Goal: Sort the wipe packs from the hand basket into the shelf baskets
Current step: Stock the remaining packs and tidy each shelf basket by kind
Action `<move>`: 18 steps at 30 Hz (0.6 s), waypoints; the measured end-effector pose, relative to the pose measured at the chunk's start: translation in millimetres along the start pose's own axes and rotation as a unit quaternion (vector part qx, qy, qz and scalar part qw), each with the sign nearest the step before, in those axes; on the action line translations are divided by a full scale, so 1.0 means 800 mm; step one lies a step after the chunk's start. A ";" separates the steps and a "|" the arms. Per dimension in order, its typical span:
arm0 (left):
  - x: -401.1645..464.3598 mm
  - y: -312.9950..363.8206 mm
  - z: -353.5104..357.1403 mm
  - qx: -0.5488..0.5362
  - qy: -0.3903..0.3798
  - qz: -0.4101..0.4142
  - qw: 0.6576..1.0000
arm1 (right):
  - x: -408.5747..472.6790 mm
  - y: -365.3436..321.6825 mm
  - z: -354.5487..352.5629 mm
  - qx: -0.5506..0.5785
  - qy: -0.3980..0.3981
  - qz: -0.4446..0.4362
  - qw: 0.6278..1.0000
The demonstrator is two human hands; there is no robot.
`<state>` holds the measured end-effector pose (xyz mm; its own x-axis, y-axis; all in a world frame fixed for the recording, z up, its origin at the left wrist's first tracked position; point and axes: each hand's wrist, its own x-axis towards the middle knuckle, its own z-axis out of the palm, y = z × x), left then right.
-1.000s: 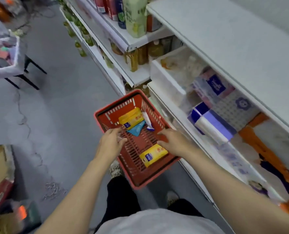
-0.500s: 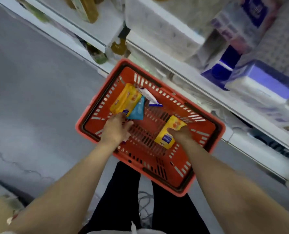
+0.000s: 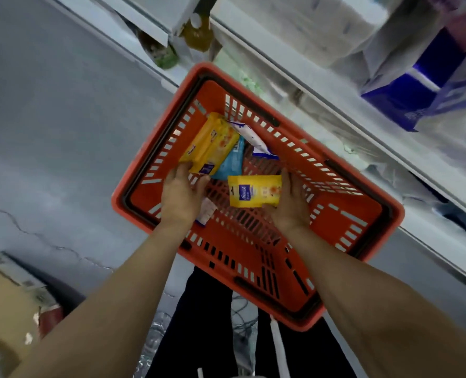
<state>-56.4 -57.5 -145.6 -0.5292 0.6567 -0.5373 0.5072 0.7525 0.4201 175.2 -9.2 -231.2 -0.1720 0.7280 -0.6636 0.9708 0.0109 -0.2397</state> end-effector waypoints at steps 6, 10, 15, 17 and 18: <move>0.001 0.006 0.010 -0.017 0.045 0.013 0.999 | 0.016 -0.004 -0.003 -0.105 -0.022 -0.004 0.994; 0.010 0.011 0.026 -0.005 0.060 0.013 0.998 | 0.000 0.001 -0.013 -0.049 -0.069 0.081 0.993; 0.029 0.016 0.056 0.076 0.108 -0.003 0.991 | -0.025 0.015 -0.031 0.296 -0.086 0.132 0.942; 0.037 0.017 0.067 0.072 0.120 -0.030 0.990 | -0.026 0.019 -0.042 0.331 -0.071 0.121 0.933; 0.042 0.018 0.071 0.065 0.126 -0.044 0.989 | -0.026 0.019 -0.047 0.344 -0.067 0.119 0.929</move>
<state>-28.2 -27.5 -198.8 -0.7196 0.5929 -0.3614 0.5258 0.8053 0.2741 200.0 1.5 -194.6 -0.0306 0.5615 -0.8269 0.6553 -0.6134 -0.4408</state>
